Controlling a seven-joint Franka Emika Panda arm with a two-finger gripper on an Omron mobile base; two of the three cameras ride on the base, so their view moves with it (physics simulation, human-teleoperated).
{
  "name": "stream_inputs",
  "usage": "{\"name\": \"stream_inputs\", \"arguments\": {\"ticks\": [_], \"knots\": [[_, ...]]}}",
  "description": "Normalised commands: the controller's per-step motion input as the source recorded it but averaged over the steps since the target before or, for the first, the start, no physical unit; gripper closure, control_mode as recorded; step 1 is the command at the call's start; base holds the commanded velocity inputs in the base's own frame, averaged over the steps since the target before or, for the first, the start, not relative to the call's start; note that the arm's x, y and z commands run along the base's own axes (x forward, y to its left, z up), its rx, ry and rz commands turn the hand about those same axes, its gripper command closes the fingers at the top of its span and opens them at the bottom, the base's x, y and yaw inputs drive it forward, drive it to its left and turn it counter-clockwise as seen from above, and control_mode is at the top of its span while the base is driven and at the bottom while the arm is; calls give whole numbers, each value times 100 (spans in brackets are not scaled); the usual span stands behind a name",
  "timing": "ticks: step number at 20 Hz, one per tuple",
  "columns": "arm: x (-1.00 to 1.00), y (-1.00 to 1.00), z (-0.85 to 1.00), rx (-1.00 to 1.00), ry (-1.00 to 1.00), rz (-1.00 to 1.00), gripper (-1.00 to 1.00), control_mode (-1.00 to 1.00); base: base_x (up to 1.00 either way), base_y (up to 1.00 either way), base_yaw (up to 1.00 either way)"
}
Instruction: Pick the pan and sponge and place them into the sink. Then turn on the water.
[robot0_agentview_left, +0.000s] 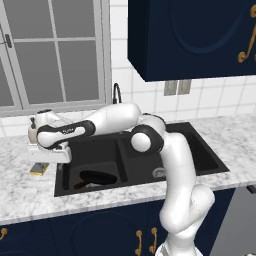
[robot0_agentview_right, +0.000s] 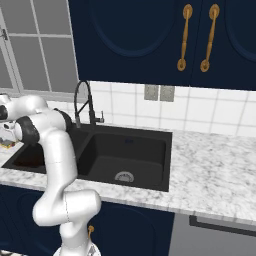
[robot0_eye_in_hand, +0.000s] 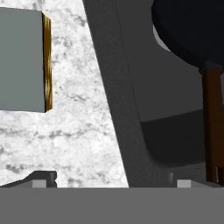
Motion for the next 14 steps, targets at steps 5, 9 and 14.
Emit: {"name": "stream_inputs", "arguments": {"ticks": [5, 9, 14], "knots": [[30, 34, -4, -5, 0, -8, -100, -100, 0, 0, 0], [17, 14, -20, -12, 0, -6, -100, -100, 0, 0, 0], [22, 15, -21, -3, 0, -5, -100, -100, 0, 0, 0]]}}
